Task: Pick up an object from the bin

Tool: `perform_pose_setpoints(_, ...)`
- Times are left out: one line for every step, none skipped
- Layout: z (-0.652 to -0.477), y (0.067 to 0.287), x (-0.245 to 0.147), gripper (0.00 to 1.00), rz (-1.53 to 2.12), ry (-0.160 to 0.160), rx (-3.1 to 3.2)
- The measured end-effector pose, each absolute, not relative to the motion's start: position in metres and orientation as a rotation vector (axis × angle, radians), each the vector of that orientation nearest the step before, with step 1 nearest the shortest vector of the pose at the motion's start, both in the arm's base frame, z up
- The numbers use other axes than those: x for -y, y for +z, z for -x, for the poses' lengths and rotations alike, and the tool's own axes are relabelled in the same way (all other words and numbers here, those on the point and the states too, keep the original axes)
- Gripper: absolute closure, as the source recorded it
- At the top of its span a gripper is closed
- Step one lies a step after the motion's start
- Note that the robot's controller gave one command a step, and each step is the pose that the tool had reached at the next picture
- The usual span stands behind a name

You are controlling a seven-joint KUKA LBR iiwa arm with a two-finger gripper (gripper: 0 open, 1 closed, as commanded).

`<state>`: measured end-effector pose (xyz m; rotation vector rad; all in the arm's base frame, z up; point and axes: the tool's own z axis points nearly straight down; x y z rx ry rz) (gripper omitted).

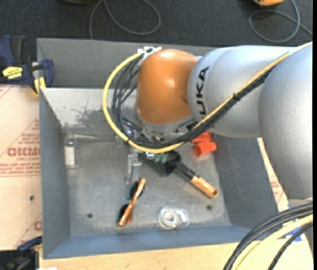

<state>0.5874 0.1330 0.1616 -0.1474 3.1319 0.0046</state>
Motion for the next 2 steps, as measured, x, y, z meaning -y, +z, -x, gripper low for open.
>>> perform_pose_setpoints(-0.568, 0.136, -0.104, 0.0, 0.353, -0.003, -3.118)
perform_pose_setpoints(-0.568, 0.132, -0.09, 0.0, 0.196, 0.005, -3.131)
